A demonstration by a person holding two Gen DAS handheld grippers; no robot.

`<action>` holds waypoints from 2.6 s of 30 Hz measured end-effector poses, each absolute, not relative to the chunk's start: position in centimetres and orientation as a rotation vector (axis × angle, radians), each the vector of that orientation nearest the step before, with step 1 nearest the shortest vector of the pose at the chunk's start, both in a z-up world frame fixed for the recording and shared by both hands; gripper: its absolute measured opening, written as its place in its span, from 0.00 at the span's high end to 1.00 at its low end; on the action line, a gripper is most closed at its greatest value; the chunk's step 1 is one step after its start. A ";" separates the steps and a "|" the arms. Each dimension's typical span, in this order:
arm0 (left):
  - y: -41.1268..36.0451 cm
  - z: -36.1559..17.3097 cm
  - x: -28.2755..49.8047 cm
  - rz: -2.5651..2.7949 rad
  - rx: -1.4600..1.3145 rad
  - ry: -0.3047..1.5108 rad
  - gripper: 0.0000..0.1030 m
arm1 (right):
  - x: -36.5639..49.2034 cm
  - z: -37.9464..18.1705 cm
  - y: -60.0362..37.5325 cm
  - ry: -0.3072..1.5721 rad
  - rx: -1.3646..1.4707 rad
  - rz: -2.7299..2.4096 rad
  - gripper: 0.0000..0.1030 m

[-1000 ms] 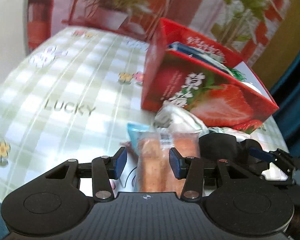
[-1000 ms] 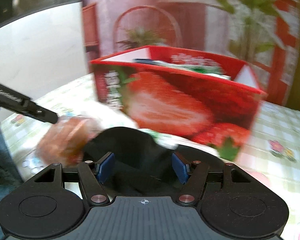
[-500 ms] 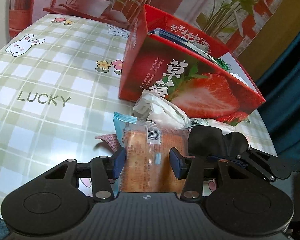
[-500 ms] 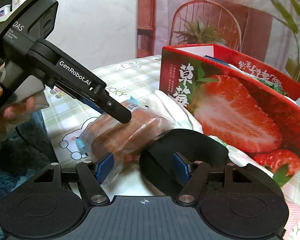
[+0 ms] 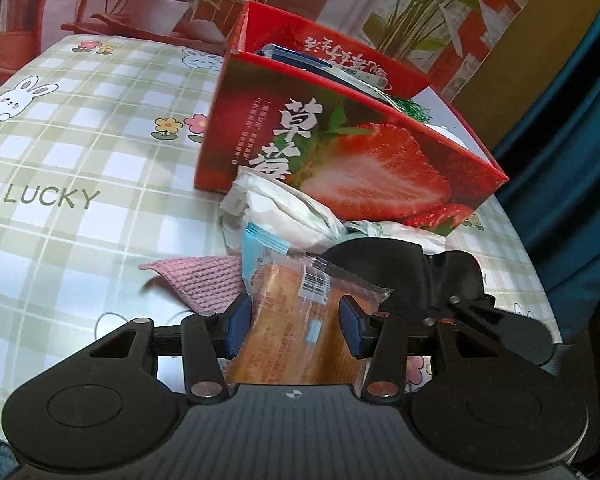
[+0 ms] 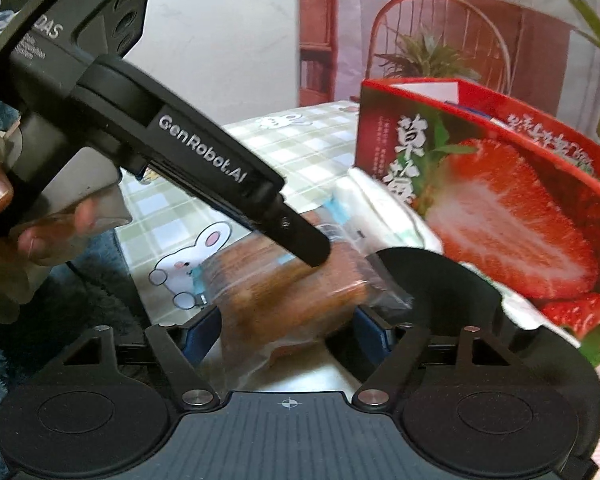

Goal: Organize soft objects
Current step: 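Close both grippers on the wrapped bread pastry bag, then lift the bread pastry with both grippers into the red box and release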

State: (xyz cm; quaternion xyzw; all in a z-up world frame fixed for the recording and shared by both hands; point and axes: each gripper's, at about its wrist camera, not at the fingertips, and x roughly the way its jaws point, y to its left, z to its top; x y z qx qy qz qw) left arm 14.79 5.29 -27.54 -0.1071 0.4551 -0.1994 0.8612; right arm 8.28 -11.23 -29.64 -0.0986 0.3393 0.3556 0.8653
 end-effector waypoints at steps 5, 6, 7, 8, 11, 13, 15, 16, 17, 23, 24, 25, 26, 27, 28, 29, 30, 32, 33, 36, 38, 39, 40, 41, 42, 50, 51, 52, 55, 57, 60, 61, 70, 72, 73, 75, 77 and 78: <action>5.5 -27.4 14.2 -0.450 -0.255 0.948 0.52 | 8.7 -30.5 -11.1 0.761 -0.204 0.724 0.33; 5.7 -27.3 14.1 -0.455 -0.263 0.942 0.52 | 8.6 -30.5 -11.3 0.759 -0.197 0.722 0.36; 5.8 -27.1 14.0 -0.460 -0.271 0.933 0.52 | 8.5 -30.5 -11.4 0.755 -0.199 0.720 0.38; 5.9 -26.9 13.8 -0.464 -0.278 0.920 0.52 | 8.2 -30.3 -11.5 0.747 -0.202 0.716 0.43; 6.1 -26.1 13.5 -0.480 -0.304 0.872 0.52 | 7.7 -29.8 -12.0 0.706 -0.204 0.699 0.51; 6.0 -25.8 13.2 -0.500 -0.313 0.852 0.52 | 7.5 -29.3 -12.4 0.676 -0.204 0.678 0.53; 5.6 -25.6 13.1 -0.514 -0.305 0.850 0.52 | 7.3 -29.1 -12.7 0.646 -0.210 0.649 0.56; 5.5 -25.7 13.0 -0.517 -0.300 0.855 0.52 | 7.1 -28.9 -12.9 0.630 -0.213 0.636 0.56; 5.3 -25.8 13.0 -0.518 -0.295 0.863 0.52 | 7.0 -28.8 -13.2 0.616 -0.214 0.625 0.57; 5.2 -27.5 13.5 -0.477 -0.265 0.921 0.68 | 7.2 -29.1 -14.0 0.627 -0.211 0.604 0.58; 5.3 -27.7 13.7 -0.462 -0.265 0.932 0.71 | 7.3 -29.2 -14.0 0.632 -0.207 0.600 0.58; 5.6 -27.9 13.8 -0.460 -0.285 0.940 0.71 | 7.3 -29.3 -14.1 0.633 -0.202 0.599 0.58; 5.9 -28.1 13.9 -0.462 -0.310 0.942 0.71 | 7.3 -29.3 -14.1 0.633 -0.201 0.598 0.58; 6.2 -28.2 14.0 -0.462 -0.319 0.943 0.71 | 7.3 -29.3 -14.1 0.632 -0.202 0.597 0.58; 6.2 -28.2 14.1 -0.463 -0.321 0.944 0.71 | 7.2 -29.3 -14.0 0.629 -0.202 0.597 0.58; 6.1 -28.3 14.1 -0.464 -0.318 0.946 0.71 | 7.2 -29.3 -14.0 0.627 -0.200 0.598 0.58; 6.0 -28.3 14.1 -0.466 -0.313 0.948 0.71 | 7.2 -29.4 -14.0 0.624 -0.195 0.600 0.57; 5.7 -28.5 14.1 -0.475 -0.312 0.952 0.70 | 7.2 -29.4 -13.9 0.618 -0.187 0.607 0.56; 5.6 -28.6 14.1 -0.478 -0.312 0.952 0.67 | 7.2 -29.4 -13.8 0.618 -0.185 0.609 0.54; 5.3 -28.6 14.2 -0.481 -0.308 0.951 0.65 | 7.4 -29.5 -13.9 0.629 -0.163 0.616 0.55; 5.1 -28.3 14.1 -0.480 -0.297 0.945 0.65 | 7.4 -29.5 -14.0 0.631 -0.155 0.616 0.57; 5.0 -28.1 14.1 -0.485 -0.292 0.937 0.65 | 7.4 -29.4 -14.0 0.631 -0.153 0.616 0.58; 4.9 -27.8 14.1 -0.491 -0.291 0.928 0.65 | 7.5 -29.2 -14.2 0.627 -0.147 0.614 0.58; 4.9 -27.5 14.1 -0.497 -0.293 0.919 0.65 | 7.5 -28.9 -14.4 0.619 -0.139 0.610 0.60; 4.9 -27.2 14.2 -0.504 -0.298 0.908 0.65 | 7.5 -28.6 -14.6 0.611 -0.131 0.606 0.60; 4.4 -23.7 15.1 -0.533 -0.314 0.814 0.65 | 8.1 -25.3 -16.2 0.534 -0.085 0.582 0.61; 4.3 -23.1 15.2 -0.534 -0.315 0.799 0.65 | 8.2 -24.8 -16.3 0.521 -0.085 0.581 0.61; 4.2 -22.6 15.4 -0.535 -0.315 0.786 0.65 | 8.2 -24.4 -16.4 0.511 -0.084 0.580 0.61; 3.8 -20.9 16.0 -0.547 -0.310 0.745 0.65 | 8.6 -22.9 -16.7 0.479 -0.083 0.576 0.61; 3.6 -20.0 16.3 -0.553 -0.303 0.723 0.65 | 9.0 -21.9 -16.9 0.459 -0.081 0.571 0.61; 3.3 -18.8 17.2 -0.558 -0.315 0.700 0.65 | 9.8 -20.4 -17.2 0.432 -0.074 0.563 0.61; 3.2 -18.4 17.5 -0.558 -0.314 0.692 0.65 | 10.1 -20.0 -17.3 0.422 -0.072 0.558 0.61; 2.5 -16.2 21.5 -0.547 -0.268 0.646 0.65 | 15.2 -17.4 -17.8 0.400 -0.063 0.541 0.61; 2.3 -15.9 22.8 -0.550 -0.266 0.639 0.65 | 16.6 -17.0 -18.0 0.399 -0.063 0.534 0.61; 2.2 -15.8 23.4 -0.553 -0.266 0.636 0.65 | 17.2 -16.9 -18.1 0.398 -0.063 0.531 0.61; 1.7 -15.7 24.7 -0.555 -0.270 0.636 0.65 | 18.4 -16.7 -18.3 0.396 -0.063 0.519 0.61; 1.0 -15.9 26.0 -0.562 -0.276 0.640 0.65 | 19.6 -16.6 -18.6 0.397 -0.078 0.500 0.61; 0.5 -15.9 26.7 -0.565 -0.275 0.640 0.65 | 20.1 -16.6 -18.8 0.398 -0.086 0.489 0.61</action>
